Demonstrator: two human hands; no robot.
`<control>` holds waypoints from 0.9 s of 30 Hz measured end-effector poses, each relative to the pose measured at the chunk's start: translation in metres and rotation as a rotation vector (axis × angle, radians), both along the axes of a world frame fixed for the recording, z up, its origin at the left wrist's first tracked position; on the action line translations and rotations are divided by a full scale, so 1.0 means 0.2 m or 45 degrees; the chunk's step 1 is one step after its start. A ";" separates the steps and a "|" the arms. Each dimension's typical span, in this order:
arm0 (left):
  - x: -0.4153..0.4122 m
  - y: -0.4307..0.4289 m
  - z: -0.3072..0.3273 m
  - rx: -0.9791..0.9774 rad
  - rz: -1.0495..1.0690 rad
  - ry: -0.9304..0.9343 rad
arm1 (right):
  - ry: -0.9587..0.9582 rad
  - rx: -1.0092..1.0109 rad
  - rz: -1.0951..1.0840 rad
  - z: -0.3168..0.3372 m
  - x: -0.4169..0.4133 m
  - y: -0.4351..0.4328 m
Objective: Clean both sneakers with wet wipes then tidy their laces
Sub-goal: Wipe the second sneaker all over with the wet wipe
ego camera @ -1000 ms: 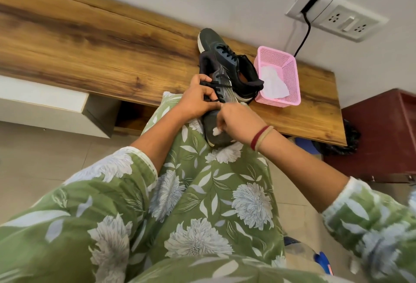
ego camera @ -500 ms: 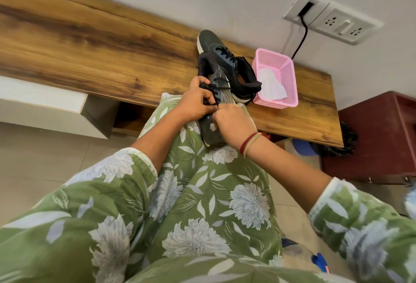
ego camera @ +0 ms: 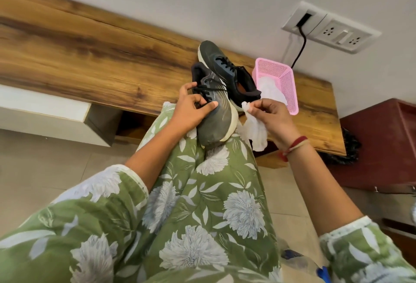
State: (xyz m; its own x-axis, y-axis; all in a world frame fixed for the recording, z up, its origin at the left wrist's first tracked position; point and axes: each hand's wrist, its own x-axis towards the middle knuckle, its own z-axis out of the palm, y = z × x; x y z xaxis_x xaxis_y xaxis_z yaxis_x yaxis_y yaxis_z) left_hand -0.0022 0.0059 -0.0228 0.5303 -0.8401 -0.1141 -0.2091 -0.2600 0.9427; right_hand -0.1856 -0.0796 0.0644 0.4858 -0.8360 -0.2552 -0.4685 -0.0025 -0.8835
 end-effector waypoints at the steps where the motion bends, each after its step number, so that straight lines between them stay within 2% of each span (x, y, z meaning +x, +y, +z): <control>1: -0.02 0.01 0.01 0.035 0.018 -0.049 | -0.020 0.004 -0.011 -0.02 0.01 -0.01; 3: -0.07 0.02 0.03 0.103 0.098 -0.121 | 0.010 -0.069 0.025 -0.04 0.05 -0.02; 6: -0.13 0.00 0.06 0.230 0.211 -0.216 | 0.241 -0.339 0.218 -0.08 0.13 -0.03; 8: -0.15 -0.01 0.06 0.283 0.226 -0.266 | 0.345 -0.394 0.295 -0.12 0.17 0.00; 15: -0.11 0.01 0.00 0.141 0.202 -0.173 | 0.540 -0.613 0.225 -0.15 0.17 0.12; 18: -0.08 0.02 -0.01 0.082 0.176 -0.051 | 0.394 -0.524 0.140 -0.14 0.18 0.09; 21: -0.06 0.03 -0.02 0.047 0.153 0.032 | 0.279 -0.545 0.087 -0.11 0.16 0.01; 24: -0.08 0.03 -0.01 0.065 0.174 0.007 | 0.342 -0.500 0.366 -0.10 0.17 -0.01; 27: -0.11 0.02 0.00 0.096 0.190 -0.064 | 0.499 -0.608 0.538 -0.12 0.17 0.01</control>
State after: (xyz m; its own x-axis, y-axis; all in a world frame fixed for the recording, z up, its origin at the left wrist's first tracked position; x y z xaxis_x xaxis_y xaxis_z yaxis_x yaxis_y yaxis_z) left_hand -0.0243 0.0101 -0.0226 0.6548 -0.7419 -0.1442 -0.2091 -0.3612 0.9087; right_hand -0.1517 -0.0766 0.0395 0.7384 -0.6614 -0.1317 -0.6226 -0.5936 -0.5099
